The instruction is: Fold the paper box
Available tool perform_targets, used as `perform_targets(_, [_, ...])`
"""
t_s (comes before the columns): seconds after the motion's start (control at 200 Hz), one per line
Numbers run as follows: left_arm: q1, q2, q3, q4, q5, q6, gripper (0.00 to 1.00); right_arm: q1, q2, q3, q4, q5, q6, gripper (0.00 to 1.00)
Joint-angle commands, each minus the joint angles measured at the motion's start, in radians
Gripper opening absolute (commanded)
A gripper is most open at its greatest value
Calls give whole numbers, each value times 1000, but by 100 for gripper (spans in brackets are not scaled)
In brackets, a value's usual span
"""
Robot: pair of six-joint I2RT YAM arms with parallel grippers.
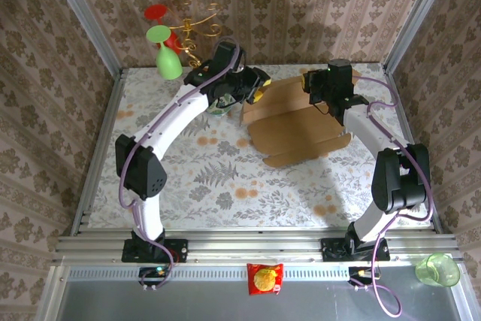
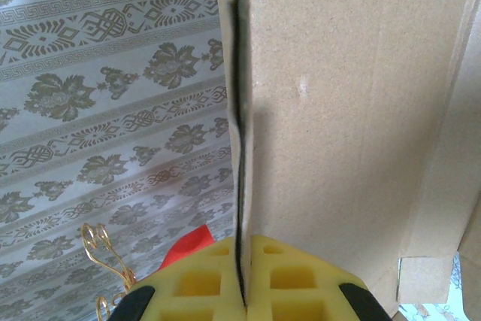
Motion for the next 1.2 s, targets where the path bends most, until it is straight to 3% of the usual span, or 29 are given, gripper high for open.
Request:
perform_targets(0.0, [-3, 16, 34, -7, 2, 24, 45, 6, -38, 11, -7, 27, 22, 0])
perform_targets(0.48, [-2, 99, 101, 47, -12, -8, 41, 27, -67, -24, -7, 30, 35, 0])
perform_targets(0.555, [0, 107, 106, 57, -14, -11, 34, 29, -76, -35, -7, 32, 36, 0])
perform_targets(0.68, [1, 98, 85, 78, -18, -18, 12, 30, -88, -51, -13, 39, 31, 0])
perform_targets(0.74, [2, 86, 69, 90, -20, -19, 9, 29, -90, -57, -16, 41, 24, 0])
perform_targets(0.78, [4, 75, 59, 97, -20, -15, 14, 26, -90, -59, -17, 42, 18, 0])
perform_targets(0.87, [14, 43, 48, 102, -15, 13, 40, 16, -89, -54, -32, 39, 8, 0])
perform_targets(0.94, [31, -2, 28, 98, -15, 53, 51, 2, -89, -47, -44, 35, 8, 0])
perform_targets(1.08, [89, -141, -82, 78, -6, 133, 53, -20, -91, -4, -111, 20, 4, 0])
perform_targets(1.195, [159, -262, -285, 67, 9, 202, 48, -25, -95, 32, -207, 15, 16, 0])
